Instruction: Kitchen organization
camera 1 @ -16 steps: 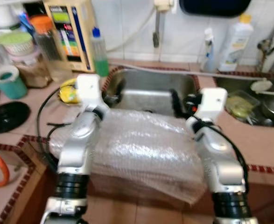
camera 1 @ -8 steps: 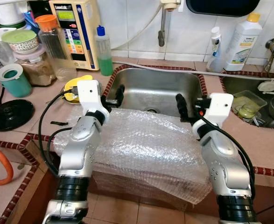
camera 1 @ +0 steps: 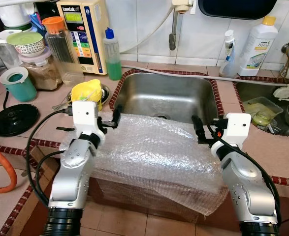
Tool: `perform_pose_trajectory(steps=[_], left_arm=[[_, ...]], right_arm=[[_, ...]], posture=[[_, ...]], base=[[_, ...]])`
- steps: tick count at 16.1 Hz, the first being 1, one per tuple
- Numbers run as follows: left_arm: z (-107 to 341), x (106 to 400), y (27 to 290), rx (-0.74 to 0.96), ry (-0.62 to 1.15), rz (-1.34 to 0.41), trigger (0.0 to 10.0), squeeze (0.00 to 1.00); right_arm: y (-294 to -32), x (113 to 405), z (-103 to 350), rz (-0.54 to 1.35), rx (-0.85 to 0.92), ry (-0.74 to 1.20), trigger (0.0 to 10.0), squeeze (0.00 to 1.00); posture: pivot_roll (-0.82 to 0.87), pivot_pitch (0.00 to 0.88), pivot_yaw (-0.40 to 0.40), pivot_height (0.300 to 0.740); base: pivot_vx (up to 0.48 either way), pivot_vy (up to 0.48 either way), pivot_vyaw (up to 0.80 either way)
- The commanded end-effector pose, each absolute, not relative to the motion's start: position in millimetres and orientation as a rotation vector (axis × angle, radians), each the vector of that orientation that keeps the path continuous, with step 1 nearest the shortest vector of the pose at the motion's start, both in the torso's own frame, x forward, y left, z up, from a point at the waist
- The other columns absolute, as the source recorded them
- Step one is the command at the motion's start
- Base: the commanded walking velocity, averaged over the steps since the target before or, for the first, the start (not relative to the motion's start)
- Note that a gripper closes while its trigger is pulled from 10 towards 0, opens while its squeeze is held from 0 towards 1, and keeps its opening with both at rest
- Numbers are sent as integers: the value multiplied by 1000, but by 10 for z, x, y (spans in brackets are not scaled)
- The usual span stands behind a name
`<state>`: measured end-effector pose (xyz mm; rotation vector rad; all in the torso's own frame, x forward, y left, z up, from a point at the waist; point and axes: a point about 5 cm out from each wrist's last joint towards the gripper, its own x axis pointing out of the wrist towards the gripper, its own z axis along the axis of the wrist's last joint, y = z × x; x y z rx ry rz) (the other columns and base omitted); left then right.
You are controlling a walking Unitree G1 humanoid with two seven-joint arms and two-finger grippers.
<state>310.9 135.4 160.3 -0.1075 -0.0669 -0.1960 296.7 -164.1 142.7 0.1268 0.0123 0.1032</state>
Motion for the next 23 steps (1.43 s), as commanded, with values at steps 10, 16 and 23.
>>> perform_pose_trajectory(steps=[10,16,23], left_arm=[[1784,3088,1241,-169,-110,-273,10000,0],[1811,3082,1241,-165,-123,-280,10000,0],[1826,3085,1227,-186,-129,-290,10000,0]], right_arm=[[-1558,2990,1558,86,137,-20,10000,0],[-1511,2979,1625,125,208,-55,10000,0],[-1421,2996,1715,142,112,-94,10000,0]], posture=[[33,0,67,740],[36,0,67,740],[31,0,62,740]], base=[[0,0,-77],[0,0,-255],[105,0,0]])
